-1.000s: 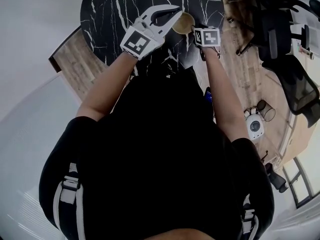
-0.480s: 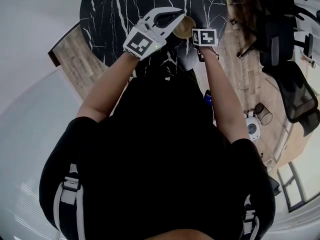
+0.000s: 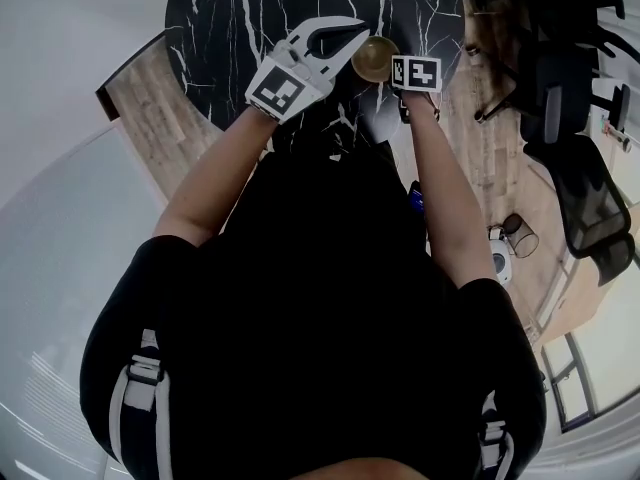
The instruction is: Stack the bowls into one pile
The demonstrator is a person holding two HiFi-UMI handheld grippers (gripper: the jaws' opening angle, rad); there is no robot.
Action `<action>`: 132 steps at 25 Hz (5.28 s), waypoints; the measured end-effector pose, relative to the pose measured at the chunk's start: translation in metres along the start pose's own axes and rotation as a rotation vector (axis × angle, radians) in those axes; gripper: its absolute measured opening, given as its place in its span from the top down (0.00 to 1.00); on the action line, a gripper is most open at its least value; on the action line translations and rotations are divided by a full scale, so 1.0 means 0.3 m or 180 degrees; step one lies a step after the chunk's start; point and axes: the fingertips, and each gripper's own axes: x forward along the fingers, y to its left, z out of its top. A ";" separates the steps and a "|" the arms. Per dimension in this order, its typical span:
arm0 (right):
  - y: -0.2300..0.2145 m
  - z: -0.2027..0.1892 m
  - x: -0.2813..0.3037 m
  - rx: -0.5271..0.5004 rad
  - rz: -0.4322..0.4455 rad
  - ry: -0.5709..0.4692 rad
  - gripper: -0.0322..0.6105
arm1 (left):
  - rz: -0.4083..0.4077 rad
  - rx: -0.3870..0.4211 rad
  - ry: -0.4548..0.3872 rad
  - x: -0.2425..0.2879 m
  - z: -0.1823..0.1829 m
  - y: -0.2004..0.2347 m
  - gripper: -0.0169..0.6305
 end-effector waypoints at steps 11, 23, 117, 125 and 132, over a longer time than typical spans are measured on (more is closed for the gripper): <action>0.043 0.048 -0.066 0.0013 -0.0010 -0.0098 0.93 | 0.0192 -0.0019 -0.0038 -0.117 0.015 0.016 0.97; 0.175 0.127 -0.182 0.0102 0.0045 -0.0375 0.93 | 0.0264 0.0108 -0.0153 -0.283 0.097 -0.006 0.97; 0.876 0.151 -1.062 -0.1466 0.0833 -0.3297 0.95 | 0.0167 0.0081 -0.0263 -0.638 0.291 -0.168 0.97; 0.866 0.159 -1.062 -0.1363 0.0935 -0.3303 0.95 | 0.0200 0.0060 -0.0262 -0.636 0.288 -0.160 0.97; 0.868 0.162 -1.060 -0.1397 0.0920 -0.3260 0.95 | 0.0247 0.0083 -0.0309 -0.643 0.297 -0.151 0.97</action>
